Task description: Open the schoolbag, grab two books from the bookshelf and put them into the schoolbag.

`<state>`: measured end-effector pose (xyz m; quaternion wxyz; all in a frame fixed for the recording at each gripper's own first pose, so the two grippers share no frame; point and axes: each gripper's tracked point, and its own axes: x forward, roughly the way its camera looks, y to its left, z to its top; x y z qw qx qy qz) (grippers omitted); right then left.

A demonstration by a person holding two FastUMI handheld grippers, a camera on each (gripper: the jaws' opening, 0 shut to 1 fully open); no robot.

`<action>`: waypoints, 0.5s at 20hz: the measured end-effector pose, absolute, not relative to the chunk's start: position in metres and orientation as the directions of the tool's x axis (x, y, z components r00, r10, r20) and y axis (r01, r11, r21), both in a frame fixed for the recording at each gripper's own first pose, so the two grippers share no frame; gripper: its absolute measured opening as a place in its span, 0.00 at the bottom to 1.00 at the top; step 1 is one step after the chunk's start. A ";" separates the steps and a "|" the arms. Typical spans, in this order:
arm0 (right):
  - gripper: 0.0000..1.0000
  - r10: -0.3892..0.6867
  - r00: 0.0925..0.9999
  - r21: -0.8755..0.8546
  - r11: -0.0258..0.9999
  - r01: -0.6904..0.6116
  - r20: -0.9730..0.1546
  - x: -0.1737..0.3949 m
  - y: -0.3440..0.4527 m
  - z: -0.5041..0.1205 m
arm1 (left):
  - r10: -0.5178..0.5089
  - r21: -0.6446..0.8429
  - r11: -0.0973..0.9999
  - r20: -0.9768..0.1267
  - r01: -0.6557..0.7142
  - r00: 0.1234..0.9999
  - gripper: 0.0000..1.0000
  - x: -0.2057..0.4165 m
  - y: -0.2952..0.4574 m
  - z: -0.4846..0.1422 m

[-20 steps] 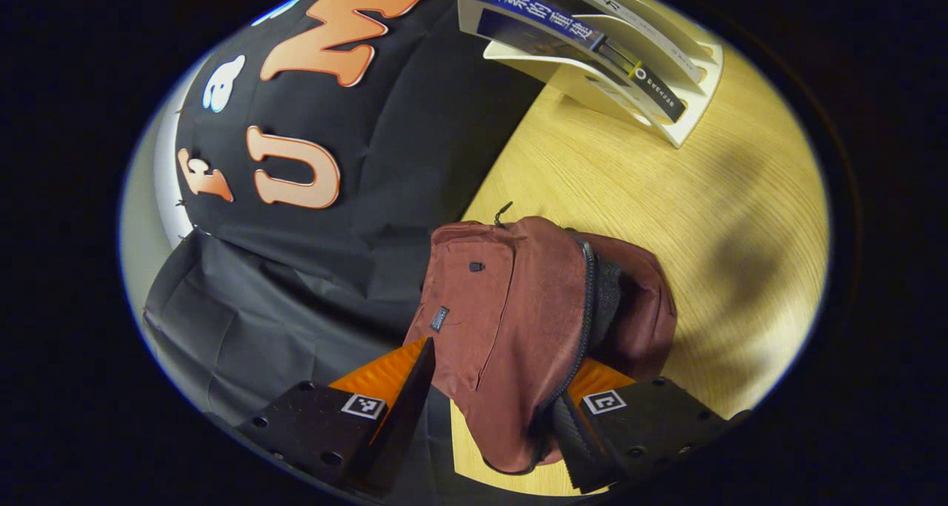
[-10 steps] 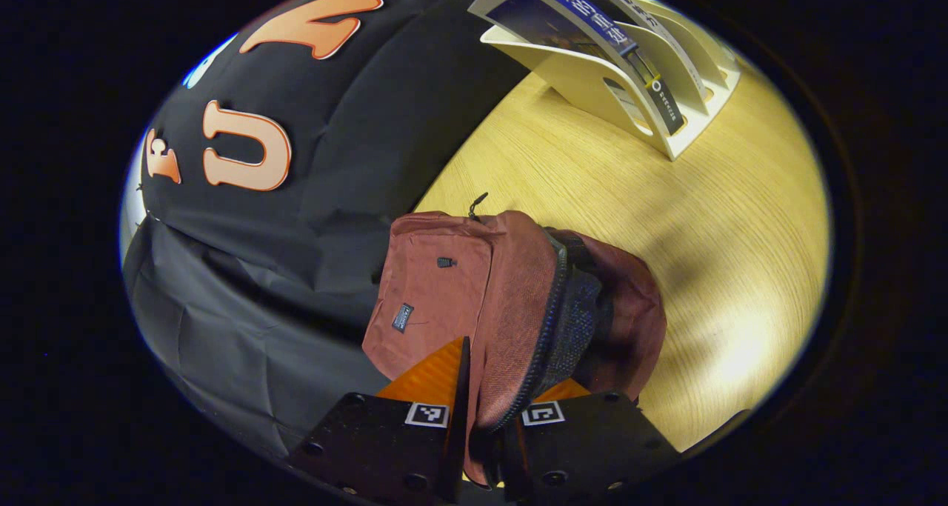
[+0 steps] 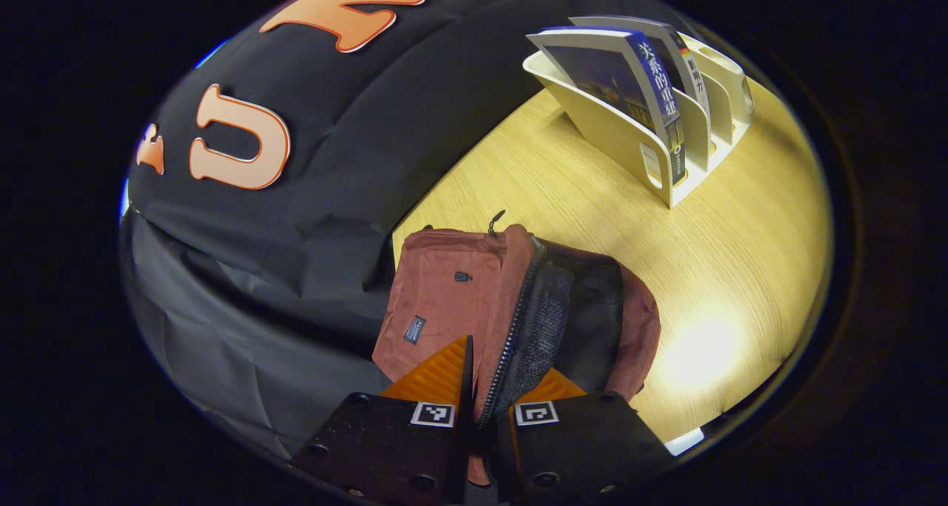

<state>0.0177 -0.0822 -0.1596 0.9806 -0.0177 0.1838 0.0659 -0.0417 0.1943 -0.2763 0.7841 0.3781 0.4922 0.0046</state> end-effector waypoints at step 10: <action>0.94 0.090 0.849 0.073 0.995 -0.061 -0.520 0.008 0.010 -0.158 | 0.077 0.335 0.703 -0.913 0.627 0.402 0.16 0.003 0.206 -0.248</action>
